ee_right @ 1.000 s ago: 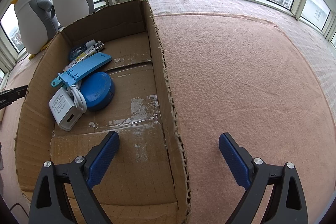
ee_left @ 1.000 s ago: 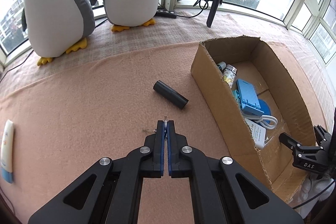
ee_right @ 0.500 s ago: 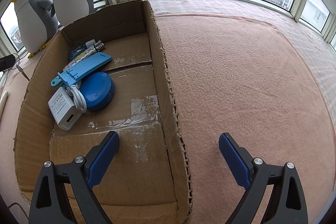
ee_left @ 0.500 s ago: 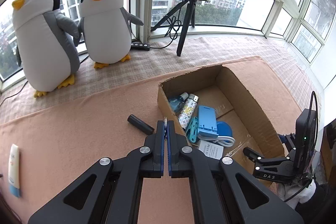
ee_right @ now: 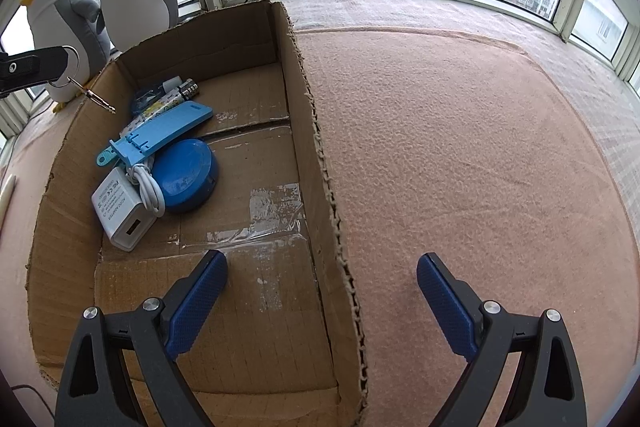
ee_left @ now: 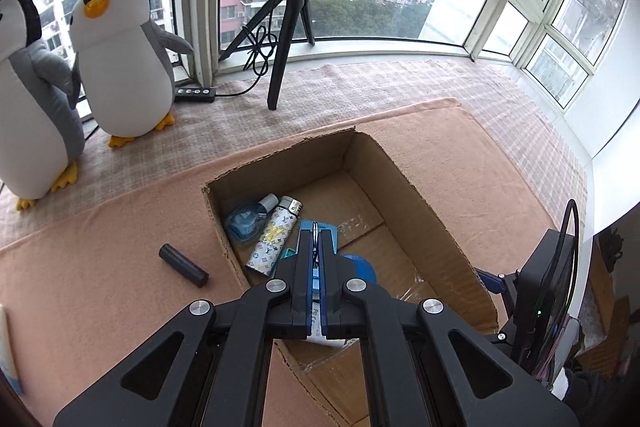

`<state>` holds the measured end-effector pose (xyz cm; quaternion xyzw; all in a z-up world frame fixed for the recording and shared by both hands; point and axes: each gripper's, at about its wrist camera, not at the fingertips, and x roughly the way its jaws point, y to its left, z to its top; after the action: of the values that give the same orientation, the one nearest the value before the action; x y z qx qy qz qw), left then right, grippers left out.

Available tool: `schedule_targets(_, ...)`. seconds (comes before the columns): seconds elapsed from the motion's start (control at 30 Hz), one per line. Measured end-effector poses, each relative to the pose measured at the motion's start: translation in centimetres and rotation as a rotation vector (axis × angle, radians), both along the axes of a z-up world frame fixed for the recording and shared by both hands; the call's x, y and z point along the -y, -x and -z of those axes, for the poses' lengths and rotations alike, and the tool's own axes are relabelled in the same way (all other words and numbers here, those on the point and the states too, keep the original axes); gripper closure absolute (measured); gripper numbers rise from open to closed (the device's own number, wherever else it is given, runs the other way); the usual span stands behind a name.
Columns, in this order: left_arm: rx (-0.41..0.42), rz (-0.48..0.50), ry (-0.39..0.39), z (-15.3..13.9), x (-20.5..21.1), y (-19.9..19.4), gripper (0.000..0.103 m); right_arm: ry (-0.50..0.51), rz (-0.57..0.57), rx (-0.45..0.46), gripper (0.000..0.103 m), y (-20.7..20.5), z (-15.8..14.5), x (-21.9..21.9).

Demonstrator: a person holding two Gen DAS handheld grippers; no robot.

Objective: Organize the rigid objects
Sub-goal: 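Carry the keys into the box and open the left gripper, then move the left gripper to the black cylinder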

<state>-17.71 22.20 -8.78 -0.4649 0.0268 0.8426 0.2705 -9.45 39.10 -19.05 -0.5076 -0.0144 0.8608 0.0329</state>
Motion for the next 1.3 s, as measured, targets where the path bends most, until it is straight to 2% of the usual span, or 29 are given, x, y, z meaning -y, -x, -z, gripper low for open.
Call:
schedule_targets(0.43, -0.023, 0.033, 0.024, -0.3, -1.8, -0.2, 0.101, 0.000, 0.000, 0.000, 0.009, 0.0, 0.0, 0.0)
schedule_targets(0.5, -0.029, 0.026, 0.031, -0.4, -1.8, -0.1, 0.073, 0.001, 0.001, 0.000, 0.009, -0.1, 0.0, 0.0)
schedule_targets(0.53, -0.034, 0.022, 0.038, -0.5, -1.8, -0.1, 0.032, 0.001, 0.001, 0.000, 0.009, 0.0, 0.0, 0.0)
schedule_targets(0.57, -0.057, 0.024, 0.034, -0.7, -1.8, -0.2, 0.018, 0.001, 0.001, 0.000, 0.009, 0.0, 0.0, 0.0)
schedule_targets(0.63, -0.090, 0.019, 0.048, -1.0, -1.8, -0.4, 0.018, 0.002, 0.001, 0.000, 0.009, 0.0, 0.0, 0.0)
schedule_targets(0.9, -0.051, 0.004, 0.063, -0.4, -1.8, 0.1, 0.018, 0.001, 0.000, 0.002, 0.009, 0.1, 0.1, 0.0)
schedule_targets(1.3, -0.042, -0.004, 0.060, -0.2, -0.3, 0.2, 0.018, 0.001, -0.001, 0.002, 0.009, 0.1, 0.1, 0.0)
